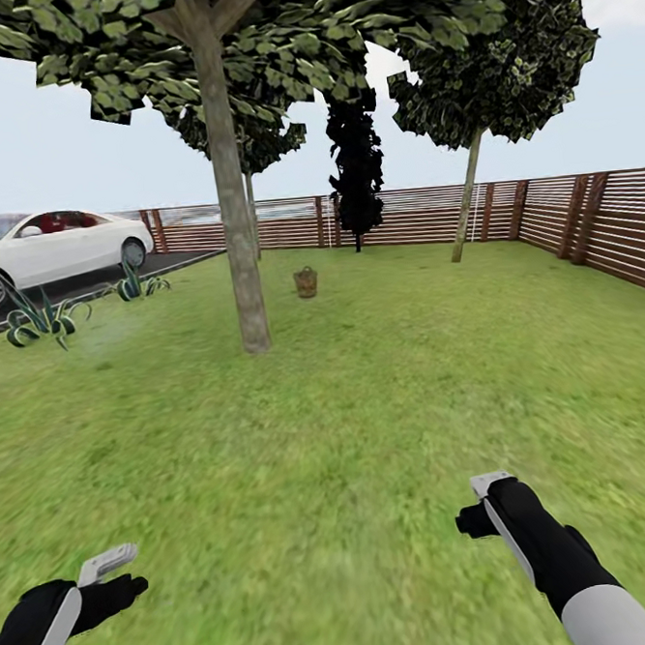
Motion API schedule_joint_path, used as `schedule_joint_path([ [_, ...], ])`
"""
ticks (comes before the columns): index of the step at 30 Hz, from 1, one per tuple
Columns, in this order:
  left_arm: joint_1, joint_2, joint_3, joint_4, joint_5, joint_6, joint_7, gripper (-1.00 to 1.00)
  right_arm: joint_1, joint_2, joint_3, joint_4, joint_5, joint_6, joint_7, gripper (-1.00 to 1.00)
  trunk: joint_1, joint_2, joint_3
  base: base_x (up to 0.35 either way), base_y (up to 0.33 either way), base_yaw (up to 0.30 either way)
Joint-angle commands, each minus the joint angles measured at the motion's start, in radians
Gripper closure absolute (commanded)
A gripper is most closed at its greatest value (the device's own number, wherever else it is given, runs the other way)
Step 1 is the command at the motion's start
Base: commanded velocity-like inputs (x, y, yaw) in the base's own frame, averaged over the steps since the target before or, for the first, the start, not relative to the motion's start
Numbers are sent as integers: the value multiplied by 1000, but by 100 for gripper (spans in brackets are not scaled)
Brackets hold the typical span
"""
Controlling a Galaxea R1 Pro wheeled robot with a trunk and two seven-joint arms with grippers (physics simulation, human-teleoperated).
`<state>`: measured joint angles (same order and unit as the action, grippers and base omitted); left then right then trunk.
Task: Take the three Easter eggs out of the wicker basket on the lawn in the garden, then place them on the lawn next to a single tree (choose any tree) so that all three eggs are next to the same tree and none are left in the basket.
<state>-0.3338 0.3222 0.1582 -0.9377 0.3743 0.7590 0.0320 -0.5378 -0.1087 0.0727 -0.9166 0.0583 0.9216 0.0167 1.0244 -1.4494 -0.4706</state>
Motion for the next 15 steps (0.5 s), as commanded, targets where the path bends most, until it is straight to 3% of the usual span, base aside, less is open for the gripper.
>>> schedule_joint_path([
  [1, -1, -2, 2, -1, 7, 4, 3, -100, -1, 0, 4, -1, 6, 5, 2, -100, 1, -1, -1, 338, -5, 0],
  [8, -2, -10, 2, -3, 8, 3, 3, -100, -1, 2, 4, 0, 6, 5, 2, -100, 1, -1, -1, 339, -1, 0],
  [15, -2, -35, -4, 1, 6, 3, 3, -100, -1, 2, 4, 2, 6, 5, 2, -100, 1, -1, -1, 339, 0, 0],
])
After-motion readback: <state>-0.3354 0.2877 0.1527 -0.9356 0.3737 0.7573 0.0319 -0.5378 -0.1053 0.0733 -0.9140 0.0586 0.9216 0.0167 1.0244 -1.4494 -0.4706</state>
